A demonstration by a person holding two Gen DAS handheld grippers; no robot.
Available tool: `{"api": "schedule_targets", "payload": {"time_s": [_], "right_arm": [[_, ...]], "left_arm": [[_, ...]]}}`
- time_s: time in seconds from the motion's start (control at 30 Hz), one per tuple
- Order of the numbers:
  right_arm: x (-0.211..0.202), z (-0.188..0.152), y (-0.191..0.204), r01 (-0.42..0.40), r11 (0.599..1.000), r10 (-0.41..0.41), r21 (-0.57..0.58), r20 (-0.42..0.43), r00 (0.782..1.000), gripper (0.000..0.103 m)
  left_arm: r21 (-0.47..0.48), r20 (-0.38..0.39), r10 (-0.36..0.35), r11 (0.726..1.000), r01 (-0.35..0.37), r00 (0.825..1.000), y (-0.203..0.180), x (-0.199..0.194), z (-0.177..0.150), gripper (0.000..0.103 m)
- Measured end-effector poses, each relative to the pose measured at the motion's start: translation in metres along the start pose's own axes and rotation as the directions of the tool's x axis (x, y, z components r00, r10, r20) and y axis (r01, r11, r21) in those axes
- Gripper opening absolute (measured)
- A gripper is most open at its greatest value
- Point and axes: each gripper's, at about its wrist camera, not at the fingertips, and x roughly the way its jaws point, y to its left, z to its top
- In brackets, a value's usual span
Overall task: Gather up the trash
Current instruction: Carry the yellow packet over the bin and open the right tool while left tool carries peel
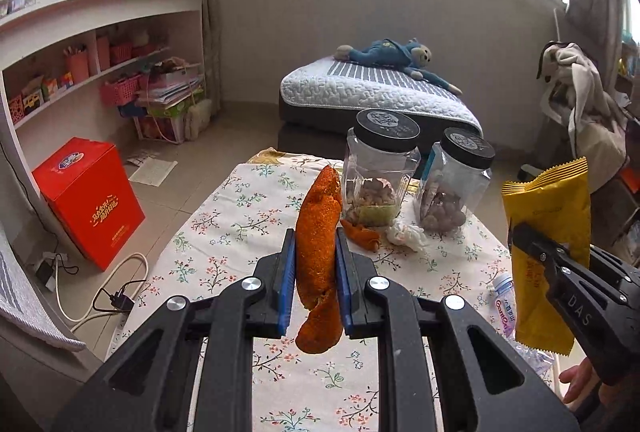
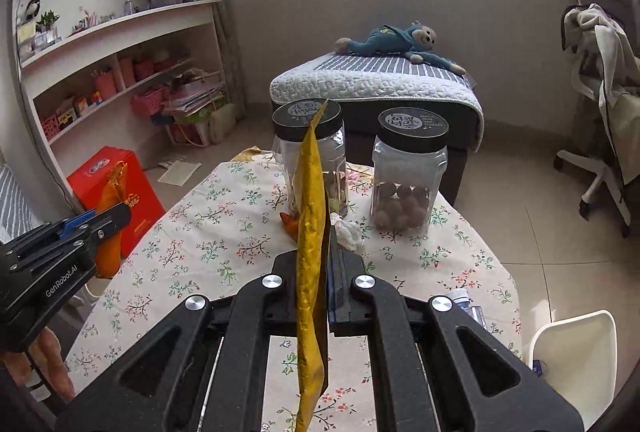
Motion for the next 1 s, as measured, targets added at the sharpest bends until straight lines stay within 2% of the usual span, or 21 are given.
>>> {"api": "schedule_targets", "payload": {"time_s": [0.5,1.0], "right_arm": [[-0.031,0.001,-0.021,0.081,0.997,-0.081,0.000,0.081,0.993,0.006],[-0.066,-0.005,-0.072,0.163,0.985,-0.168,0.049,0.111,0.980,0.006]], "left_arm": [[0.048,0.054,-0.058,0.997,0.055,0.997,-0.053,-0.015,-0.001,0.018],[0.112,0.065,-0.143,0.984,0.136,0.988,-0.112,-0.027,-0.007,0.018]]}}
